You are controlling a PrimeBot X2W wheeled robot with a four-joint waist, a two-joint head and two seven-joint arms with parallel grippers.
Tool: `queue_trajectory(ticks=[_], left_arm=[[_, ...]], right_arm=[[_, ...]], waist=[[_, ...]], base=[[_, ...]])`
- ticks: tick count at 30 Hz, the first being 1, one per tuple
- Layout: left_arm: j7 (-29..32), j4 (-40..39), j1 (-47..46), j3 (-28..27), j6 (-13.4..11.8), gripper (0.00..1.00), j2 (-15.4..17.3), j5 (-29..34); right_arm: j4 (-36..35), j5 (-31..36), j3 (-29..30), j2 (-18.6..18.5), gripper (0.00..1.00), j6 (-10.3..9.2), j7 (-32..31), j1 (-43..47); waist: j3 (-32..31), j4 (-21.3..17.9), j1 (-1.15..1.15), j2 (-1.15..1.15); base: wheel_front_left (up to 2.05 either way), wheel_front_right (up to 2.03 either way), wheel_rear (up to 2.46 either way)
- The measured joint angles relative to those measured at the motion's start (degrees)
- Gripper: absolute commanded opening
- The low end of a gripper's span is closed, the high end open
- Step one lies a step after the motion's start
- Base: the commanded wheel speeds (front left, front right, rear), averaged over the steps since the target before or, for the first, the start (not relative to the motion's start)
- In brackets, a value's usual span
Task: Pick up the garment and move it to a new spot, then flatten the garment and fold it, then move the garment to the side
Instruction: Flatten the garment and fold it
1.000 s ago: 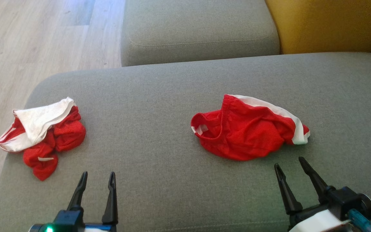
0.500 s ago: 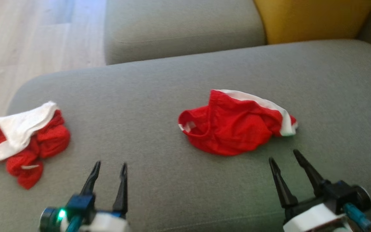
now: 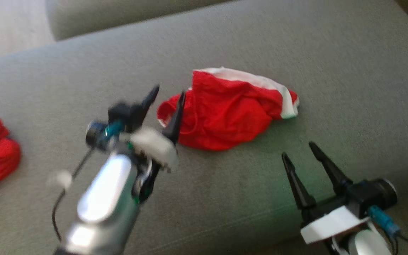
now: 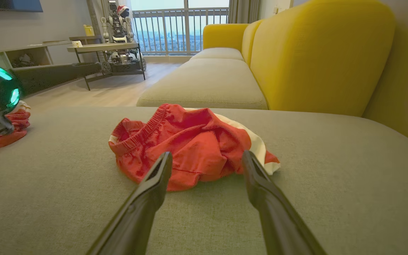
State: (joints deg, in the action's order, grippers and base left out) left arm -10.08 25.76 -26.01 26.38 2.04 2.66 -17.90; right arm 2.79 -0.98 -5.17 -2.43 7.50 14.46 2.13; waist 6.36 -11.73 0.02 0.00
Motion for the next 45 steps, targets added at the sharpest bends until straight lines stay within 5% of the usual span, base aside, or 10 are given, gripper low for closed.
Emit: queue_trajectory(ticks=[12,20,21,22,32,42,43,44,45], left_arm=[[10.5,15.9,-14.9,3.8,-0.8,1.0,-0.3,-5.8],[9.8,19.1,-18.4,5.3,1.6,1.0,-0.4,-6.8],[9.8,19.4,-18.8,5.9,2.2,0.25,-0.4,-6.8],[9.4,19.4,-19.1,6.3,2.8,0.0,-0.4,-6.8],[8.1,7.1,-15.1,15.1,5.1,0.0,1.1,-7.3],[14.6,-8.1,1.7,23.2,4.4,0.0,9.9,-10.7],[14.5,-8.5,2.4,23.2,4.0,0.27,10.0,-10.9],[14.5,-9.0,3.0,23.2,4.0,0.89,10.0,-11.1],[14.1,-9.6,3.4,23.2,3.9,1.0,10.0,-11.3]], right_arm=[[-3.5,-2.2,-1.3,0.0,1.0,0.0,0.0,-3.8],[-4.6,-2.6,-1.3,0.0,1.0,0.0,0.0,-5.0],[-4.6,-2.6,-1.3,0.0,1.0,0.0,0.0,-5.0],[-4.6,-2.6,-1.3,0.0,1.0,0.0,0.0,-5.0],[-5.2,-2.4,2.0,0.0,1.0,0.0,0.0,-4.9],[-5.6,-1.0,2.8,0.0,1.0,0.0,0.0,-5.0],[-5.6,-1.0,2.8,0.0,1.0,0.0,0.0,-5.0],[-5.6,-0.7,2.8,0.0,1.0,0.0,0.0,-5.1],[-5.6,-0.5,2.8,0.0,1.0,0.0,0.0,-5.1]], waist=[[8.8,-5.9,-0.01,0.0],[10.8,-6.8,-0.02,0.0],[10.9,-6.8,-0.02,0.0],[10.9,-6.6,-0.02,0.0],[10.4,-2.5,-0.03,0.0],[10.9,4.7,-0.03,0.0],[10.9,5.1,-0.03,0.0],[10.9,5.3,-0.03,0.0],[10.9,5.5,-0.03,0.0]], base=[[0.0,0.0,0.0],[0.0,0.0,0.0],[0.0,0.0,0.0],[0.0,0.0,0.0],[0.0,0.0,0.0],[0.0,0.0,0.0],[0.0,0.0,0.0],[0.0,0.0,0.0],[0.0,0.0,0.0]])
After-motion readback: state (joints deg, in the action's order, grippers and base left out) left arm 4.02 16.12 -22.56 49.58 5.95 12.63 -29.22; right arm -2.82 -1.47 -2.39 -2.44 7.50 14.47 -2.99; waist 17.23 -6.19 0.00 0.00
